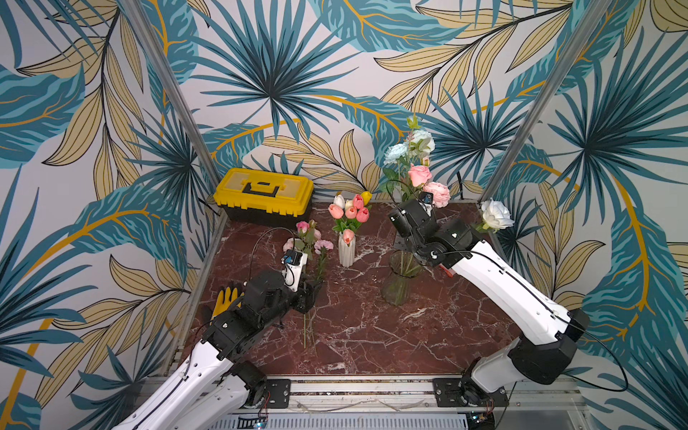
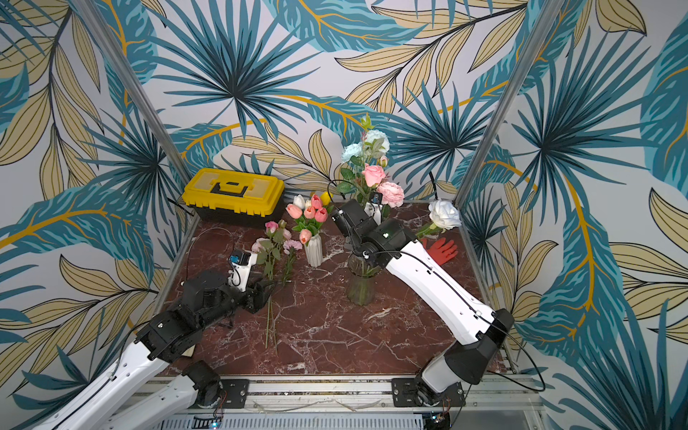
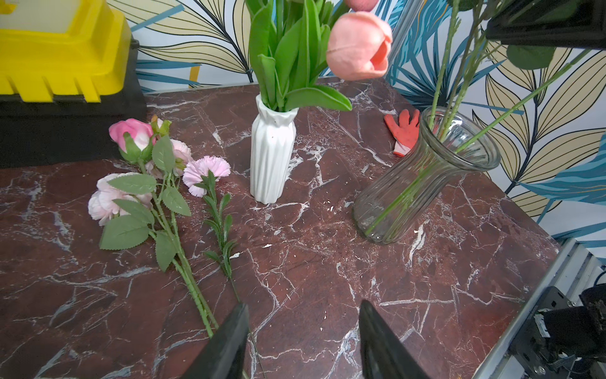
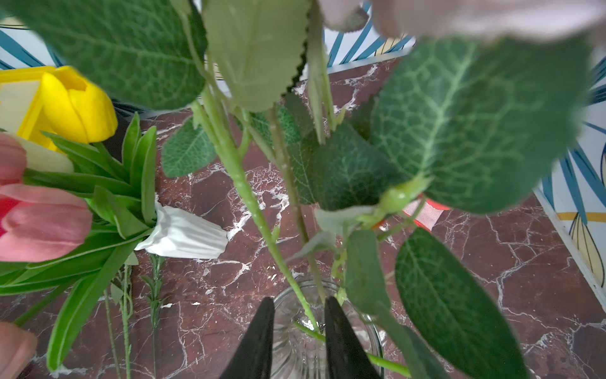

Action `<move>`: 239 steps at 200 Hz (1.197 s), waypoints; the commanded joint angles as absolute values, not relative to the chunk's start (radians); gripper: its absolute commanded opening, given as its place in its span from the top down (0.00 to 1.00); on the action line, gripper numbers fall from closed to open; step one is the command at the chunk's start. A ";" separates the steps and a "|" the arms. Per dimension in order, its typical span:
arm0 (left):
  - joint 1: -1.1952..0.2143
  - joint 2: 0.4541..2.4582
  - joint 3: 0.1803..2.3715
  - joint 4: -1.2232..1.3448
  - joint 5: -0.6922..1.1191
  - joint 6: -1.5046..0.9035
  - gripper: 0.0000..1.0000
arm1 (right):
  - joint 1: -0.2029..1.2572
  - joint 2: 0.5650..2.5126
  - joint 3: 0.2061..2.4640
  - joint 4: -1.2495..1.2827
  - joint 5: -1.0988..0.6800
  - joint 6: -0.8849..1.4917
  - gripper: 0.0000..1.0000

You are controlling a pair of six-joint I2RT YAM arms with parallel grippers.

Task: Pick out pink flowers from the vase
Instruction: Pick up the flower from the vase.

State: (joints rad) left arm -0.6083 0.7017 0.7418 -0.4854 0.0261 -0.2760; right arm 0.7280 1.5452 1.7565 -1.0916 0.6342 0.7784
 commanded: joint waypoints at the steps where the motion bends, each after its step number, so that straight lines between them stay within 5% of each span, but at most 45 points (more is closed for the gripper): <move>1: -0.612 0.686 0.747 -0.463 0.033 -0.262 0.45 | 0.726 1.557 1.718 -1.056 0.677 0.793 0.72; 169: -0.618 0.669 0.743 -0.463 0.028 -0.255 0.45 | 0.682 1.577 1.600 -0.965 0.677 0.792 0.79; 239: -0.619 0.669 0.742 -0.462 0.022 -0.253 0.45 | 0.681 1.553 1.569 -0.938 0.661 0.764 0.90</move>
State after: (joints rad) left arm -0.6147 0.6823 0.7418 -0.4835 0.0257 -0.2676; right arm 0.6819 1.5711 1.5951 -0.9455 0.6693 0.7788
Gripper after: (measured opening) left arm 0.552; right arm 0.100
